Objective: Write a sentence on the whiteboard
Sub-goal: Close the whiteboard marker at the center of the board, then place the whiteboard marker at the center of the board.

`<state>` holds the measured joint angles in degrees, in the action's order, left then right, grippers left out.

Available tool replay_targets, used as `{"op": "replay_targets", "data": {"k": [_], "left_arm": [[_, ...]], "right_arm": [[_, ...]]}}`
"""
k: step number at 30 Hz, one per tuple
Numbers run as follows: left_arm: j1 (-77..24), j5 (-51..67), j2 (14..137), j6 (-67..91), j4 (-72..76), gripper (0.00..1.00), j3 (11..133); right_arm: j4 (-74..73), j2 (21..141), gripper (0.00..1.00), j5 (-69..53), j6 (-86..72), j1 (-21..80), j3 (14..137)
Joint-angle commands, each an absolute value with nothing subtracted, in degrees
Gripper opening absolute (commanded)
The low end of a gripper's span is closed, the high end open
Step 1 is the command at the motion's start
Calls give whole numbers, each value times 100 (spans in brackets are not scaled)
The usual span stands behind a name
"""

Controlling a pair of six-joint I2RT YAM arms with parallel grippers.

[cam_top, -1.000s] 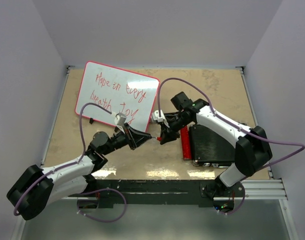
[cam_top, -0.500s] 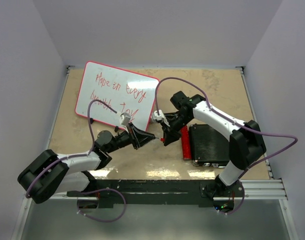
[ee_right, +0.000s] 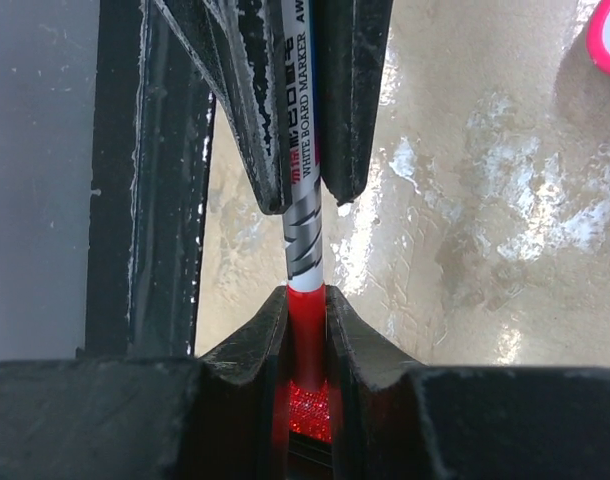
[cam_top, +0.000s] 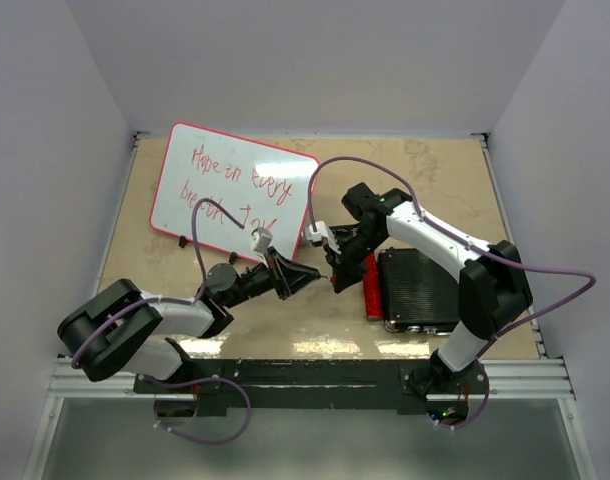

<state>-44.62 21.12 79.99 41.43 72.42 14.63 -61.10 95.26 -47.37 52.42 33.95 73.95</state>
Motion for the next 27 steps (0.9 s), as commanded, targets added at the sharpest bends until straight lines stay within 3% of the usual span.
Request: {"op": "replay_targets", "data": {"k": [1, 4, 8, 11, 17, 24, 27], "left_arm": [[-4677, 2162, 7735, 4026, 7112, 0, 1477], [-4379, 2398, 7384, 4017, 6813, 0, 1258], [-4175, 2531, 6795, 3727, 5785, 0, 1151], [-4131, 2488, 6320, 3604, 5125, 0, 1046], [-4113, 2014, 5705, 3770, 4299, 0, 783], [-4026, 1284, 5721, 4639, 4454, 0, 238], [-3990, 1178, 5941, 4851, 4771, 7, 158]], "right_arm": [[-4851, 9396, 18, -5970, 5036, 3691, 7770], [-4860, 9308, 40, -5723, 5036, 3630, 7585], [-4869, 9097, 56, -5467, 4975, 3411, 7532], [-5115, 9053, 74, -5405, 5158, 3051, 7698], [-5555, 8798, 81, -5204, 5441, 2681, 7823], [-4510, 8359, 82, -5053, 4659, 2452, 7102], [-4299, 8253, 82, -5028, 4536, 2426, 6847]]}}
